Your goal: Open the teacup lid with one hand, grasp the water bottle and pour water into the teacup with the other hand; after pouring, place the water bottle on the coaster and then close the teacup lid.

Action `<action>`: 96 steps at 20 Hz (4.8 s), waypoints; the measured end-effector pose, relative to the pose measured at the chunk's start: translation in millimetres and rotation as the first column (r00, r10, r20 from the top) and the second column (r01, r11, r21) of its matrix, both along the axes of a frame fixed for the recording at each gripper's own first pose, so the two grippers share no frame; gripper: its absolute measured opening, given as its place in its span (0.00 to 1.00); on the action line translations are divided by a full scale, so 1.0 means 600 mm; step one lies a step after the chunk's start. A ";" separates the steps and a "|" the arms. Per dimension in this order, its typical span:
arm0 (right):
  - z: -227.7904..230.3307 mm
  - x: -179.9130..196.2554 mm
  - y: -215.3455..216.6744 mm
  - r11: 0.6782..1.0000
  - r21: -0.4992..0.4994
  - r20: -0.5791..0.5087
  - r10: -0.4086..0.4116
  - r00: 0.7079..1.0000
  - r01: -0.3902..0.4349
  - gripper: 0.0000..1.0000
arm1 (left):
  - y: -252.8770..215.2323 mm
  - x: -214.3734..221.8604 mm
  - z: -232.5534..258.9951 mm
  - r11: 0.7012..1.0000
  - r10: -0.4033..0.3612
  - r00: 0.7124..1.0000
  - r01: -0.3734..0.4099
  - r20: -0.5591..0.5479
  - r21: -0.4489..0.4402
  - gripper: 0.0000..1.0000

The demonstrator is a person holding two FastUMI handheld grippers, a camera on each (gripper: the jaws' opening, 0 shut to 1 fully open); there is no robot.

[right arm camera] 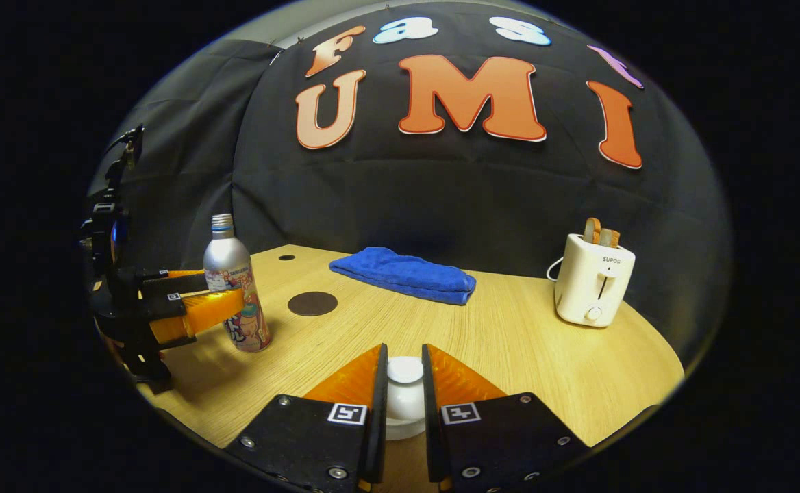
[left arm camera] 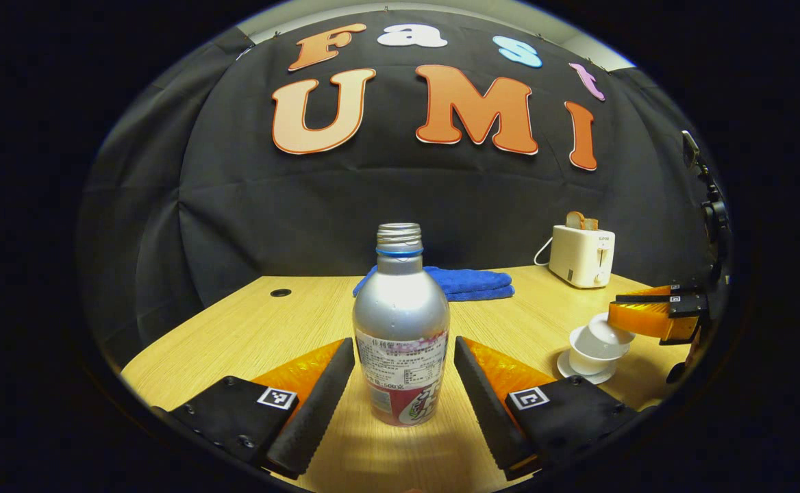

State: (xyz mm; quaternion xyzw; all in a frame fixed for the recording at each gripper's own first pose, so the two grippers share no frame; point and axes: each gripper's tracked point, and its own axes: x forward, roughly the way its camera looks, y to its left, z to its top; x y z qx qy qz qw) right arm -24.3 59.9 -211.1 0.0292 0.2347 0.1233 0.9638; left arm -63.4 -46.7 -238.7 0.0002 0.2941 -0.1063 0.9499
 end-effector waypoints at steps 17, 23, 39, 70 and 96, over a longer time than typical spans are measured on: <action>0.031 -0.014 -0.094 0.993 -0.014 0.036 -0.114 0.993 0.115 0.25 | -0.003 0.027 -0.020 1.000 0.001 1.000 0.000 -0.011 0.020 0.81; 0.041 -0.017 -0.117 0.990 -0.013 0.055 -0.138 0.989 0.138 0.25 | -0.006 0.050 0.008 0.990 -0.059 0.998 0.054 0.034 0.129 0.85; 0.060 -0.035 -0.188 0.979 -0.006 0.091 -0.202 0.975 0.203 0.25 | -0.128 0.053 0.018 0.761 -0.444 0.894 0.341 0.061 0.552 0.85; 0.066 -0.053 -0.205 0.973 -0.048 0.121 -0.220 0.968 0.227 0.25 | -0.190 0.075 0.010 0.088 -0.817 0.552 0.401 -0.164 0.912 0.85; 0.069 -0.060 -0.206 0.970 -0.070 0.133 -0.222 0.966 0.233 0.25 | -0.228 0.088 0.064 -0.224 -0.885 0.388 0.127 -0.256 0.966 0.82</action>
